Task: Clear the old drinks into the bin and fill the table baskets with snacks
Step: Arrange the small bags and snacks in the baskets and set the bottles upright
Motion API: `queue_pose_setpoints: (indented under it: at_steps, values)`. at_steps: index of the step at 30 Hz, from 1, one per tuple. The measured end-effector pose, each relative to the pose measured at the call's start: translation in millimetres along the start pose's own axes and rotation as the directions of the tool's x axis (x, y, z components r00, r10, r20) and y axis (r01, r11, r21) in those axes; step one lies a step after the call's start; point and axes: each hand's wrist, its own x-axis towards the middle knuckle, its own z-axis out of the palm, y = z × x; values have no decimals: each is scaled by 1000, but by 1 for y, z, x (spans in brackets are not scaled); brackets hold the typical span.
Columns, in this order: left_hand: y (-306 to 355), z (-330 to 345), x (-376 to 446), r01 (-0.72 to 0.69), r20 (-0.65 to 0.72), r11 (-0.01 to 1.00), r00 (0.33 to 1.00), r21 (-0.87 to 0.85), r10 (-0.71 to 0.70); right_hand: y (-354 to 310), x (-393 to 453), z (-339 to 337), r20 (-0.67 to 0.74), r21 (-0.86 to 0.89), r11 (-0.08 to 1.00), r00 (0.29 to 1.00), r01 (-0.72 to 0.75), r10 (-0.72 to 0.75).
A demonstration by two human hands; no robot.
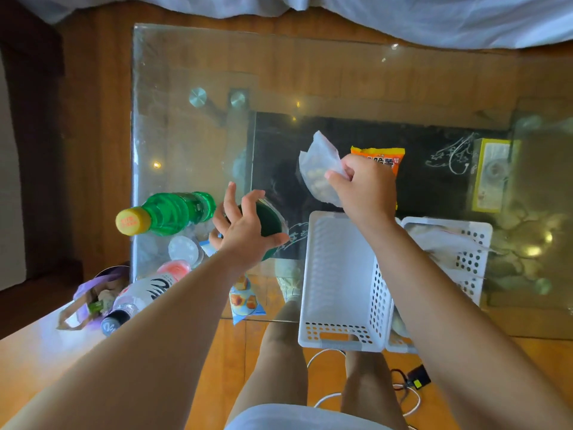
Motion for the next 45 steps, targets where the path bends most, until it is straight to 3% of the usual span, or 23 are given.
queue_pose_setpoints:
  at_steps: [11,14,16,19,22,25,29,31,33,36,41,45]
  values:
    - [22,-7,-9,121,-82,990,990,67,-116,46,-76,-127,-209,418,907,977,55,36]
    - [46,12,-31,-2,-300,995,954,101,33,73,-105,-164,-234,495,868,969,53,74]
    - [73,34,-54,-122,-339,989,930,88,145,99,-125,-183,-238,528,848,967,54,87]
    - [121,77,-89,-342,-194,909,900,238,390,139,-154,-204,-262,503,863,959,40,109]
    - [169,123,-122,-597,-32,727,765,340,643,178,-177,-214,-266,503,864,947,-25,182]
    - [205,166,-145,-747,135,537,624,393,770,211,-192,-215,-257,530,846,939,-62,230]
    - [221,206,-152,-786,443,223,530,576,723,247,-203,-204,-245,476,872,937,-108,250]
    - [217,217,-148,-753,573,26,522,657,632,257,-204,-196,-219,461,878,942,-130,255]
    - [211,223,-141,-718,633,-93,536,690,559,262,-204,-187,-195,463,878,953,-118,231]
    - [205,224,-134,-695,638,-114,566,710,523,264,-201,-174,-144,450,887,971,-106,189]
    - [199,223,-132,-735,625,-51,536,676,567,265,-191,-147,-86,376,917,980,-133,177]
    - [197,221,-130,-752,604,48,563,657,564,270,-181,-123,-43,289,941,979,-177,197]
